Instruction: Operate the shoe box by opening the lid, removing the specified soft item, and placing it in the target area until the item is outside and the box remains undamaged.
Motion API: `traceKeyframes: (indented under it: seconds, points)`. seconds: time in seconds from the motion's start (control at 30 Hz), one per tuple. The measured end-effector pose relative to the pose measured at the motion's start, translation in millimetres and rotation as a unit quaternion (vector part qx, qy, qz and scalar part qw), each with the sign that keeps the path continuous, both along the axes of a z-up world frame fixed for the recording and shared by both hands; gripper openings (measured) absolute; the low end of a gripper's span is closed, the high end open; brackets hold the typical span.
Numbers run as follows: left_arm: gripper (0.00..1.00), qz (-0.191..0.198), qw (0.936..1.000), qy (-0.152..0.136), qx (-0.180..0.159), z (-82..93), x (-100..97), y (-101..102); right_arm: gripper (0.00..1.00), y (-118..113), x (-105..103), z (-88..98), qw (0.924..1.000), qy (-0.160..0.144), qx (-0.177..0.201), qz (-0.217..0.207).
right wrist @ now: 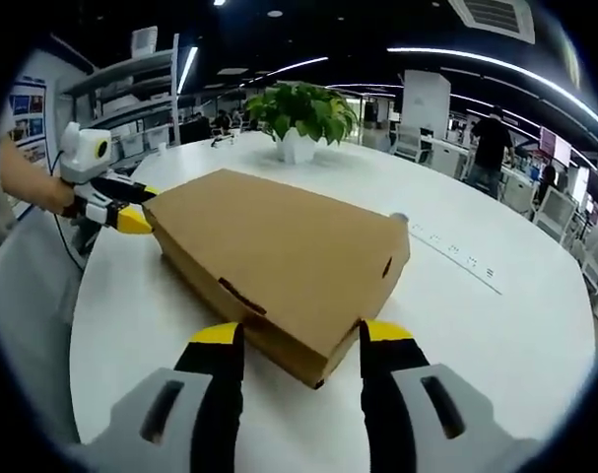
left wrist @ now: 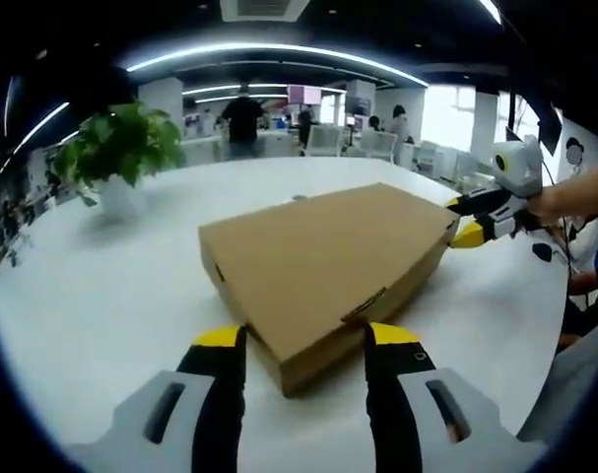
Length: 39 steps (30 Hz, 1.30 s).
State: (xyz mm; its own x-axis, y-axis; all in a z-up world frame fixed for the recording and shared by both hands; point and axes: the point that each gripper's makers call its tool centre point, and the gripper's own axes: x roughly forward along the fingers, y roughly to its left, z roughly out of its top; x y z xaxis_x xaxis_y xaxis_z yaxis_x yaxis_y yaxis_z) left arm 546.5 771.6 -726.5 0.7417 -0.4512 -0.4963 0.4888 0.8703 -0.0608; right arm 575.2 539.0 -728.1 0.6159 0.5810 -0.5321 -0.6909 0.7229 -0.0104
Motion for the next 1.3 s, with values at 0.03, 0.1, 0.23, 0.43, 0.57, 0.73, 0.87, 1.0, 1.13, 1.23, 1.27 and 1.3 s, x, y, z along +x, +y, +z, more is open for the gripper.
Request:
traceKeyframes:
  seconds: [0.03,0.1,0.23,0.43,0.57,0.73,0.87,1.0,1.13,1.23,1.27,1.3]
  points:
    - [0.47,-0.001,1.0,0.001,-0.002,0.2,-0.2,0.4,0.44,0.3,-0.2,0.0,1.0,0.0,-0.001,-0.001]
    - [0.46,-0.004,1.0,0.003,-0.003,0.5,-0.4,0.7,0.44,0.7,-0.6,0.1,1.0,0.001,-0.001,-0.003]
    - [0.45,-0.009,0.9999,0.008,-0.006,1.0,-0.5,1.6,0.44,1.6,-1.4,0.8,0.9999,0.002,-0.005,-0.009]
    - [0.45,-0.017,0.9998,0.011,-0.004,1.2,-1.4,7.3,0.44,7.6,-7.8,0.9,0.9998,0.006,-0.001,-0.017]
    - [0.45,-0.024,0.9996,0.013,-0.003,0.6,-1.8,12.6,0.44,12.0,-11.1,0.7,0.9997,0.006,0.001,-0.023]
    - [0.45,-0.032,0.9994,0.013,-0.003,0.8,-3.3,19.4,0.44,19.6,-16.6,0.6,0.9996,0.003,0.001,-0.028]
    - [0.45,-0.039,0.9992,0.012,-0.003,1.1,-3.9,25.6,0.43,25.3,-20.7,0.3,0.9995,-0.001,-0.003,-0.031]
    - [0.45,-0.047,0.9988,0.014,-0.002,1.0,-3.9,31.8,0.43,30.2,-25.6,0.8,0.9995,-0.001,-0.007,-0.031]
    - [0.45,-0.055,0.9984,0.016,0.0,1.4,-5.3,36.5,0.44,35.2,-31.1,0.4,0.9995,-0.001,-0.009,-0.03]
    - [0.45,-0.063,0.9979,0.018,0.001,1.5,-6.9,42.7,0.44,41.6,-36.9,0.9,0.9993,0.001,-0.005,-0.038]
    - [0.45,-0.064,0.9978,0.018,0.002,1.4,-7.2,43.9,0.45,43.0,-37.7,0.8,0.9991,0.001,-0.005,-0.041]
    - [0.45,-0.066,0.9976,0.019,0.002,1.4,-7.6,45.6,0.45,45.8,-40.1,0.6,0.9992,0.001,-0.006,-0.04]
